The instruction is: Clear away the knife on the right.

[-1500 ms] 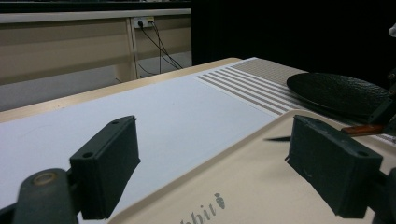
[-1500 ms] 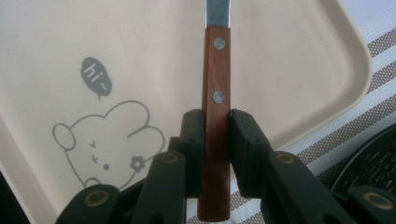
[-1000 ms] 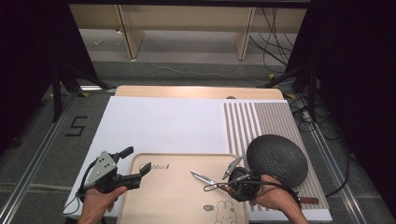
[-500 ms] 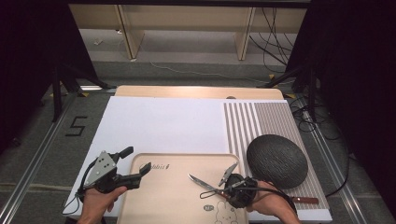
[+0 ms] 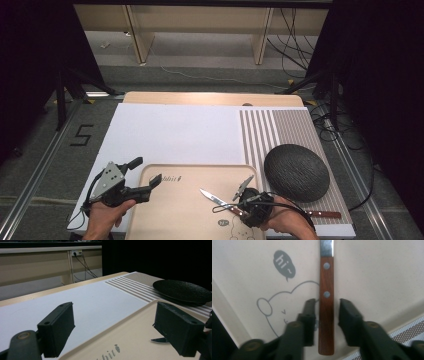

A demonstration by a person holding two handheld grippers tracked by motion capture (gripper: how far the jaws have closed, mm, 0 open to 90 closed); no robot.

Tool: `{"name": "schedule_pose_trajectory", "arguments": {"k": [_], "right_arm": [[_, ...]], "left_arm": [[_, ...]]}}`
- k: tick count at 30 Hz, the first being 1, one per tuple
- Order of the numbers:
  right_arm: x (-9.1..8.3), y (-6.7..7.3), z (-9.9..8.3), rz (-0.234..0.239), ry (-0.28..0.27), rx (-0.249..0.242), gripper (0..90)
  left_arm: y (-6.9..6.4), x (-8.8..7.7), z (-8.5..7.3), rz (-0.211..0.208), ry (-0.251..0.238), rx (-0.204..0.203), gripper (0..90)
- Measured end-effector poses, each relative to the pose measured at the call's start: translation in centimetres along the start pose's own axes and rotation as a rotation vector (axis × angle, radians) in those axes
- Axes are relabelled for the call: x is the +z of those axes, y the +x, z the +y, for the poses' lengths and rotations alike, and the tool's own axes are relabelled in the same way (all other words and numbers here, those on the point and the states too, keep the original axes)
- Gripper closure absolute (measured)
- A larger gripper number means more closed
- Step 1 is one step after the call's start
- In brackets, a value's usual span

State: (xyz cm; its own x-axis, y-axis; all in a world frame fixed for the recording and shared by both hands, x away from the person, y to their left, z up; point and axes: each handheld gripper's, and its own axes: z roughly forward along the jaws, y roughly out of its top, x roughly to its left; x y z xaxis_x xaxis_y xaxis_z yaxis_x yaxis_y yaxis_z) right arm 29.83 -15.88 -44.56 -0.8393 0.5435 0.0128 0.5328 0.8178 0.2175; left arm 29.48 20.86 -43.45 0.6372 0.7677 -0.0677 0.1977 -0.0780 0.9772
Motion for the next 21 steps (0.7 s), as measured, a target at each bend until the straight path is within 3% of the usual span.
{"name": "schedule_pose_trajectory", "arguments": {"k": [5,7,11,21], "right_arm": [[-0.8,-0.2,0.0,0.000,-0.084,0.014,39.5],[-1.0,-0.2,0.1,-0.029,-0.118,0.018,36.9],[-1.3,-0.2,0.3,-0.007,-0.164,0.020,25.9],[-1.2,1.3,1.2,0.006,-0.193,0.007,27.2]], "left_arm": [[0.0,0.0,0.0,-0.001,0.001,0.000,15.8],[0.0,0.0,0.0,-0.001,0.001,0.000,15.8],[0.0,0.1,0.0,-0.004,-0.007,-0.002,15.8],[0.0,0.0,0.0,0.001,-0.002,0.001,15.8]]}}
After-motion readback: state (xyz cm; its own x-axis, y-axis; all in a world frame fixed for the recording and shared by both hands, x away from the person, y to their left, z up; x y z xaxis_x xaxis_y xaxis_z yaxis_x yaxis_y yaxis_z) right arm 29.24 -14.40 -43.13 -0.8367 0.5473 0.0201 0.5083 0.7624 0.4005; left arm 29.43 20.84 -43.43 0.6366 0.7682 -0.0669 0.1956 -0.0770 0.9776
